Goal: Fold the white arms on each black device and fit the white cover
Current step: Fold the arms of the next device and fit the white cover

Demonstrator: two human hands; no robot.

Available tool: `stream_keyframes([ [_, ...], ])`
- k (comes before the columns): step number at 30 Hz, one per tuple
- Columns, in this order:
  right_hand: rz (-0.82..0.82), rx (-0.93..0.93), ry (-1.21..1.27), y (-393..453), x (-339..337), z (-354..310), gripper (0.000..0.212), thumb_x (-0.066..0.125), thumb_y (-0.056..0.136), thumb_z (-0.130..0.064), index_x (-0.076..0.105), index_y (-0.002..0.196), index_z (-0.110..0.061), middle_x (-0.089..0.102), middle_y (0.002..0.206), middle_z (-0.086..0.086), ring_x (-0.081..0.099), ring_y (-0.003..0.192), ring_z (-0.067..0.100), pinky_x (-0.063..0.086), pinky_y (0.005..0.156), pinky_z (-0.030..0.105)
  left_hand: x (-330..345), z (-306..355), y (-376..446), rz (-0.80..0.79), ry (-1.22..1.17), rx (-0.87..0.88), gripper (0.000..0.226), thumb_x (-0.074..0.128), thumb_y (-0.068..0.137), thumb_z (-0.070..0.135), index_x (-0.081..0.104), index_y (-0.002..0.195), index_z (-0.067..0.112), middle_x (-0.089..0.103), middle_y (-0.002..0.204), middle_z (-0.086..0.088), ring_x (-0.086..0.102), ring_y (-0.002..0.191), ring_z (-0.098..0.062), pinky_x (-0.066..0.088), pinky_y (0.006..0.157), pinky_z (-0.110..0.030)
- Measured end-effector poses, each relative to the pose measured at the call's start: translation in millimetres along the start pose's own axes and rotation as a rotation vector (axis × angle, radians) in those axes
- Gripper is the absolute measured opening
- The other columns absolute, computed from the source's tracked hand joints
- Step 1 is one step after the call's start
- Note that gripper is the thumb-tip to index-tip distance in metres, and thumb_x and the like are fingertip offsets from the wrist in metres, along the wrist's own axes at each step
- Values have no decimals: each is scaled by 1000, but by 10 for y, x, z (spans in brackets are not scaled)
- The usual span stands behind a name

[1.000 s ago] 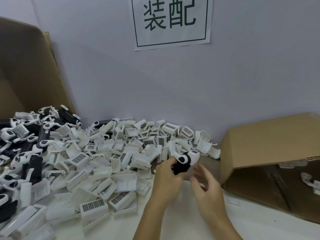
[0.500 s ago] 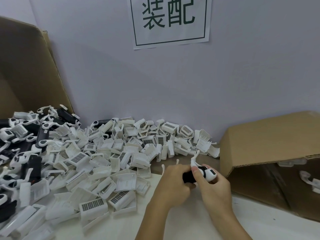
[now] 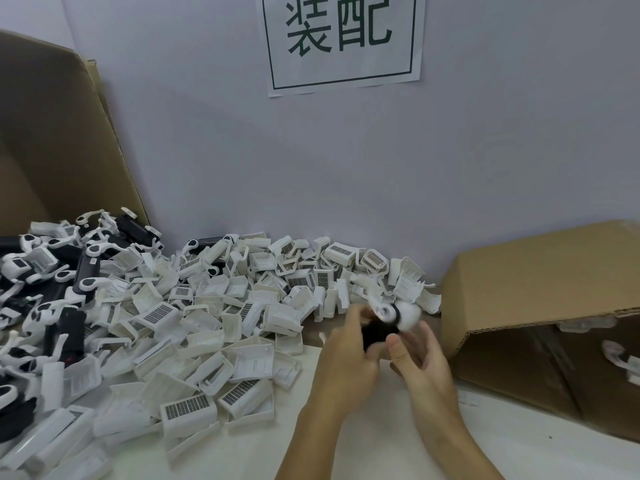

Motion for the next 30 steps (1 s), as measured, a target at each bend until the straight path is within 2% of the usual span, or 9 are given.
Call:
stream_keyframes([
  [2, 12, 30, 81, -15, 5, -10, 88, 67, 74, -45, 34, 152, -23, 58, 124, -19, 58, 115, -3, 48, 101, 35, -20, 39, 23, 133, -215, -83, 30, 68, 90, 14, 51, 106, 32, 71, 99, 3, 69, 89, -23, 57, 82, -50],
  [4, 42, 39, 90, -12, 4, -1, 70, 65, 83, -38, 40, 147, -24, 60, 118, -23, 61, 104, -12, 50, 89, 29, -62, 61, 53, 214, -370, -149, 26, 67, 93, 10, 53, 104, 30, 72, 96, -4, 71, 89, -27, 59, 79, -49],
  [9, 68, 60, 36, 27, -22, 54, 39, 56, 100, -19, 52, 138, -24, 63, 122, -10, 63, 104, -7, 50, 81, 28, -105, 73, 59, 277, -596, -264, 14, 62, 98, 17, 60, 111, 20, 72, 101, 0, 71, 92, -14, 54, 68, -20],
  [17, 112, 79, 27, 48, -32, 48, 31, 49, 103, -11, 58, 132, -16, 72, 107, 4, 67, 105, 17, 51, 79, 31, -123, -28, 105, 335, -847, -644, 36, 44, 106, 32, 67, 91, 9, 70, 65, -6, 62, 56, -19, 43, 51, -28],
  [20, 115, 80, 15, 47, -34, 43, 30, 48, 103, -11, 58, 130, -19, 70, 111, 5, 66, 104, 13, 51, 79, 31, -148, -27, 93, 256, -1083, -730, 39, 59, 94, 47, 68, 89, 9, 65, 62, -4, 55, 47, -18, 38, 46, -26],
  [23, 120, 75, 10, 42, -23, 28, 28, 49, 103, -11, 60, 126, -22, 70, 107, 1, 67, 99, 11, 51, 76, 31, -148, 11, 82, 159, -1256, -700, 29, 76, 71, 32, 63, 84, 11, 57, 66, -6, 41, 44, -15, 34, 42, -23],
  [25, 121, 75, 18, 39, -16, 22, 28, 48, 103, -10, 59, 126, -21, 70, 107, 4, 67, 101, 15, 50, 77, 32, -128, 37, 79, 157, -1404, -676, 23, 73, 71, 23, 62, 86, 10, 54, 65, -7, 41, 46, -15, 44, 47, -26],
  [27, 122, 75, 36, 37, -15, 19, 28, 48, 103, -9, 59, 126, -21, 70, 107, 6, 67, 101, 16, 50, 76, 33, -115, 42, 73, 158, -1565, -648, 20, 69, 79, 23, 67, 88, 5, 53, 67, -10, 46, 53, -19, 56, 72, -38],
  [30, 120, 77, 34, 35, -24, 15, 28, 48, 102, -9, 60, 123, -23, 71, 104, 5, 69, 95, 12, 51, 73, 31, -122, 19, 45, 105, -1689, -593, 26, 66, 87, 22, 70, 90, -4, 61, 78, -18, 58, 65, -28, 54, 92, -47],
])
Point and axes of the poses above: each hand's wrist, its own y-axis towards the middle knuckle, its own x-axis out of the palm, z = x × y, the point moved 1 cm from there along y, towards the middle knuckle
